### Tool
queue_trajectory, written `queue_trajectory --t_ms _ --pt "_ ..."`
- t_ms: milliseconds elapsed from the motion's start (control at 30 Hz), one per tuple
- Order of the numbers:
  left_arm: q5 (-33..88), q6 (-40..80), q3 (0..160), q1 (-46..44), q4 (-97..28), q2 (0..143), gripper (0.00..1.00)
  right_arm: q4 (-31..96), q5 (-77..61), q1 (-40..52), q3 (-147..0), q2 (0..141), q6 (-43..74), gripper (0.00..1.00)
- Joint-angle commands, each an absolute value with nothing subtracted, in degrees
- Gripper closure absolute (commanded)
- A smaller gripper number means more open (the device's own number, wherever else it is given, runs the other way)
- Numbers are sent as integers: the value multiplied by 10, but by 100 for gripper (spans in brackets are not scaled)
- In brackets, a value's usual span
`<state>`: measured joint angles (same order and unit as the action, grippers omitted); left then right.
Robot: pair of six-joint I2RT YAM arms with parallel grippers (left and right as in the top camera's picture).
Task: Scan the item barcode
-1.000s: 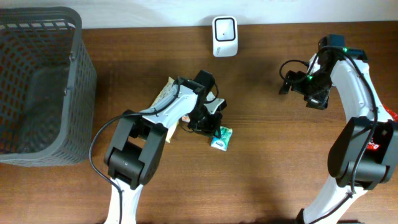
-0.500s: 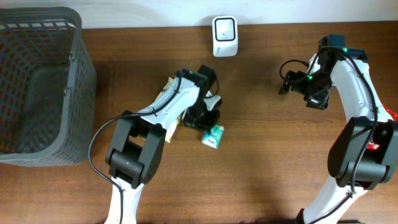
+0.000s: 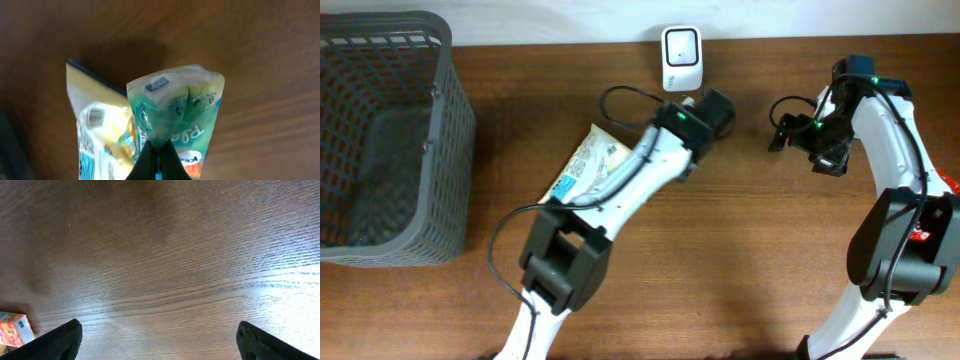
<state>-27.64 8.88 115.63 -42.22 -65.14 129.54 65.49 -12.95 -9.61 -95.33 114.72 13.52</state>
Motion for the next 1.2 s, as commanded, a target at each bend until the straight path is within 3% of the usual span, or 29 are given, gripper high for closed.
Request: queue_trajectory --t_ms 0,167,567,667,833,967,1167 --pt "-391 96 1163 -453 -614 1347 100 655 -132 -94 -954 1148 140 2" --pt "-480 96 1163 -473 -590 1388 100 655 -132 -94 -954 1148 140 2" --pt "-434 96 1163 -510 -581 1393 100 655 -132 -94 -954 1148 140 2" --pt "-427 96 1163 -519 -581 1393 92 655 -132 -94 -954 1148 140 2" --pt "-380 96 1163 -520 -582 1393 90 655 -132 -94 -954 1148 140 2" --pt "-378 96 1163 -520 -587 1393 76 655 -132 -94 -954 1148 140 2" --pt "-356 96 1199 -520 -626 1393 73 655 -132 -94 -954 1148 140 2"
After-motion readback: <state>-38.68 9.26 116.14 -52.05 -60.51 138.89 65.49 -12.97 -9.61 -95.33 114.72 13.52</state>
